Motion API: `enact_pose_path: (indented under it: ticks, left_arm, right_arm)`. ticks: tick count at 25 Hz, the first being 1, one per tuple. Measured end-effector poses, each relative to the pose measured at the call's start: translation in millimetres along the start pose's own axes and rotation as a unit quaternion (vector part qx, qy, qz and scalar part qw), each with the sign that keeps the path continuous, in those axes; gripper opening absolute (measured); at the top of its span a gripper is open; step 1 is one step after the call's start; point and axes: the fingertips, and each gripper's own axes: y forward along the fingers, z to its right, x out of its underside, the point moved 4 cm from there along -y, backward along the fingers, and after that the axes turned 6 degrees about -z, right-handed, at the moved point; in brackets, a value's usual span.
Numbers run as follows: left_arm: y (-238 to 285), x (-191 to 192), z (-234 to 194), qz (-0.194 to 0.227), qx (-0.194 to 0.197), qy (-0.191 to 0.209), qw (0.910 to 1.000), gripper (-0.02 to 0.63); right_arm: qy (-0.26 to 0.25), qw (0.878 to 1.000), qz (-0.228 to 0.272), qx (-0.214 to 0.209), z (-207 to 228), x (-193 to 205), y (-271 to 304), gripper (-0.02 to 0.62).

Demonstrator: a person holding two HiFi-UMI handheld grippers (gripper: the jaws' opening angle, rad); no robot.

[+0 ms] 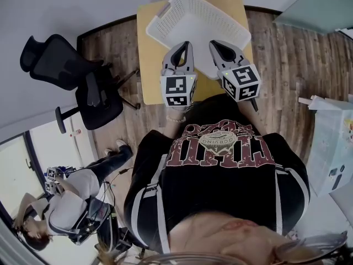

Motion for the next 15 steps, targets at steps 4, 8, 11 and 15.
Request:
enact_pose_path:
  ticks: [4, 8, 11, 15]
  left_arm:
    - [3, -2, 3, 0.001, 0.008, 0.001, 1.0, 0.048]
    - [6, -3, 9, 0.0, 0.014, -0.001, 0.9999, 0.048]
    - [7, -4, 13, 0.0, 0.018, -0.001, 0.9998, 0.048]
    - [8, -5, 17, 0.002, 0.021, -0.004, 0.9998, 0.048]
  right_arm:
    - [-0.003, 1.0, 0.0, 0.005, 2, -1, -1, 0.018]
    - [-0.007, 1.0, 0.004, 0.011, 5, -2, -4, 0.018]
    - [-0.008, 1.0, 0.007, 0.012, 7, -2, -6, 0.017]
    - [-0.008, 1.0, 0.007, 0.013, 8, -2, -8, 0.017]
